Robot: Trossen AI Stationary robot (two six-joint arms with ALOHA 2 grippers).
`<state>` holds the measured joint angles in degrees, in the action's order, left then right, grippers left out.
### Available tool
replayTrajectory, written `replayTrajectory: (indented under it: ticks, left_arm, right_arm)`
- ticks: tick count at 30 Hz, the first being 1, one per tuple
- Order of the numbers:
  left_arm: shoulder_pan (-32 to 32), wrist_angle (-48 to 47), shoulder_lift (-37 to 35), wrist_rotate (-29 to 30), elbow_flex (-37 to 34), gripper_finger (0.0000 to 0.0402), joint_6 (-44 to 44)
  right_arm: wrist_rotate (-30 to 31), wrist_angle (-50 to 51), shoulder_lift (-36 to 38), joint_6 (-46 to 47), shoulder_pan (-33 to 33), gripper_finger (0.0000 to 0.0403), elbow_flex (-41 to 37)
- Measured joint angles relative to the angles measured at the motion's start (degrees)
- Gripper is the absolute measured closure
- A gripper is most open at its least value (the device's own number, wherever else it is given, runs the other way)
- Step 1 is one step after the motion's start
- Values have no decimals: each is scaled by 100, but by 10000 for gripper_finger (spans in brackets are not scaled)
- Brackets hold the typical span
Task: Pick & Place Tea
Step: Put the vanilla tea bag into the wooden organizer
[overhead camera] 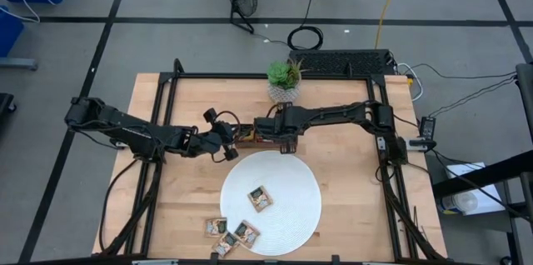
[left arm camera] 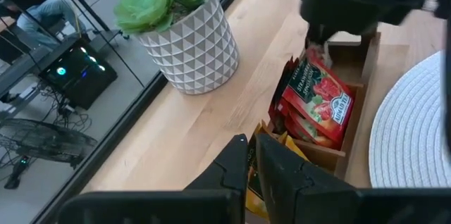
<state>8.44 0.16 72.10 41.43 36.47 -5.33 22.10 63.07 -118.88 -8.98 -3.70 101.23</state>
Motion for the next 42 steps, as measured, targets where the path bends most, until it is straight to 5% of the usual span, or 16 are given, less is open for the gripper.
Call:
replayTrajectory:
  ticks: [17, 26, 30, 35, 37, 42]
  left_arm:
    - [1, -10, 2, -2, 0, 364, -117]
    - [-21, -63, 2, -2, 7, 364, -303]
    - [-21, -98, 2, -4, 7, 364, -346]
    - [-21, -184, 2, -16, 7, 364, -426]
    - [-26, -305, 2, -403, 7, 364, -536]
    - [21, -907, 2, -2609, 7, 361, -1063]
  right_arm:
    - [197, -243, 56, 76, 4, 268, 0]
    - [87, -173, 843, 323, 147, 268, -2]
    - [-1027, -532, 1475, 445, 227, 269, -136]
    - [-2776, -2497, 2340, 218, 433, 267, -1392]
    - [-3140, -3249, 2682, 41, 520, 266, -2051]
    - [-3247, -5058, 3431, -230, 651, 268, -3622]
